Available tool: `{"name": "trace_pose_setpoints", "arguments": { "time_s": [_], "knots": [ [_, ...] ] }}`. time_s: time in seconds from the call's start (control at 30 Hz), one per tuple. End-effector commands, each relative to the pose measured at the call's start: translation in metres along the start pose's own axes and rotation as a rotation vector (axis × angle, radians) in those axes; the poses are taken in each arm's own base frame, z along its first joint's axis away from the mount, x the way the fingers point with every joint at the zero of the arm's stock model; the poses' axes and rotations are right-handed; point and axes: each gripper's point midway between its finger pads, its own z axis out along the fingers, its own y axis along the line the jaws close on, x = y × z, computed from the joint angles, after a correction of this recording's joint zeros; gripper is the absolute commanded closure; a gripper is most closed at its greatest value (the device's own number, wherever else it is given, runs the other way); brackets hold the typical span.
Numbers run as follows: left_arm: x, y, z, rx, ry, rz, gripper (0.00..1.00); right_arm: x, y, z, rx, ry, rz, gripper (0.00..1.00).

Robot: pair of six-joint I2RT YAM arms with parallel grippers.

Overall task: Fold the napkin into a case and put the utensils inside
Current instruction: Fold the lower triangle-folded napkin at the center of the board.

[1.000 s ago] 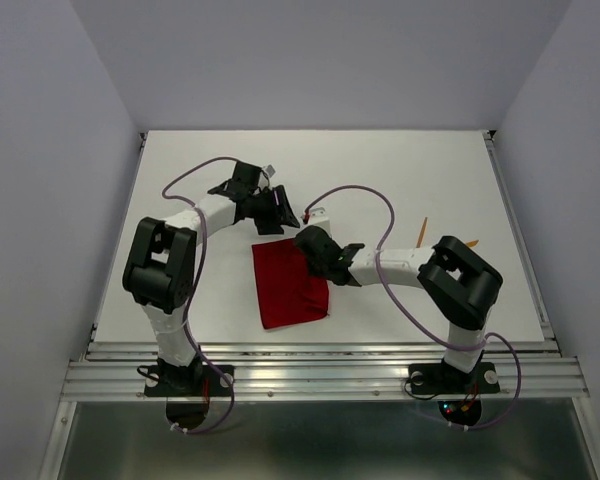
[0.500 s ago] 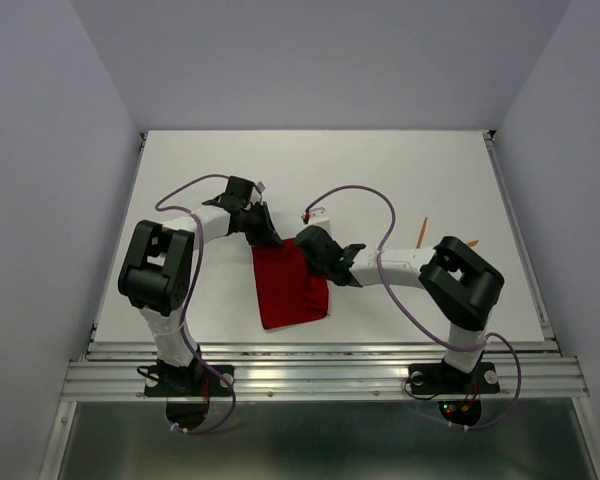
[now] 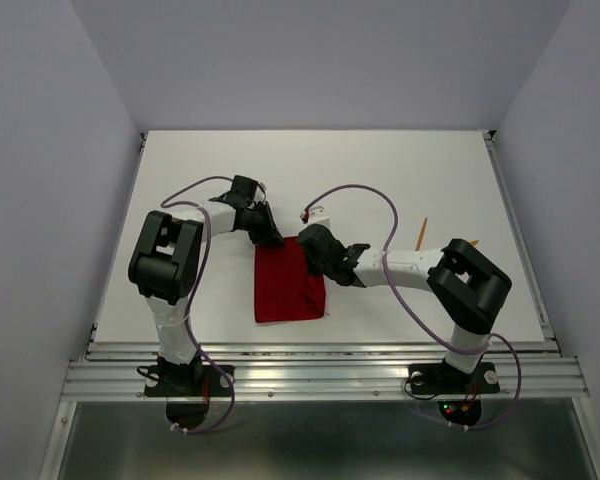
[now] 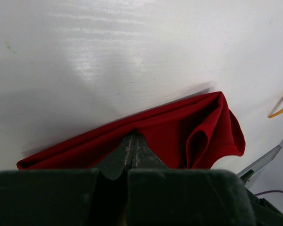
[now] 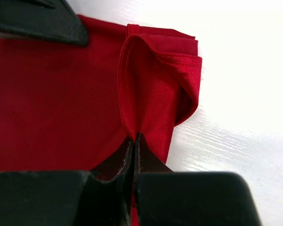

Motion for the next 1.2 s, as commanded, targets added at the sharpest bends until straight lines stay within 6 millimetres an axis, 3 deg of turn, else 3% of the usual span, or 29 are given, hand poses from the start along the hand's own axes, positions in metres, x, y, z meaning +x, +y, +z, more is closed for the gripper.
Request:
{"name": "trace_pose_setpoints", "arguments": {
  "time_s": [0.0, 0.3, 0.57, 0.97, 1.17],
  "knots": [
    [-0.015, 0.005, 0.011, -0.048, -0.041, -0.009, 1.00, -0.025, 0.013, -0.009, -0.048, -0.063, 0.009, 0.99],
    [-0.032, 0.002, 0.021, -0.056, -0.067, -0.032, 1.00, -0.023, 0.016, 0.000, -0.036, -0.045, 0.002, 0.99],
    [-0.026, 0.003, 0.022, -0.043, -0.054, -0.041, 1.00, -0.021, 0.024, 0.015, -0.028, -0.022, 0.015, 0.99],
    [-0.027, 0.001, 0.019, -0.035, -0.058, -0.042, 1.00, -0.018, 0.029, 0.024, -0.028, -0.001, 0.012, 0.99],
    [-0.031, -0.009, 0.007, -0.014, -0.087, -0.027, 1.00, -0.014, 0.029, 0.027, -0.029, 0.012, 0.007, 0.98]
  ]
}}
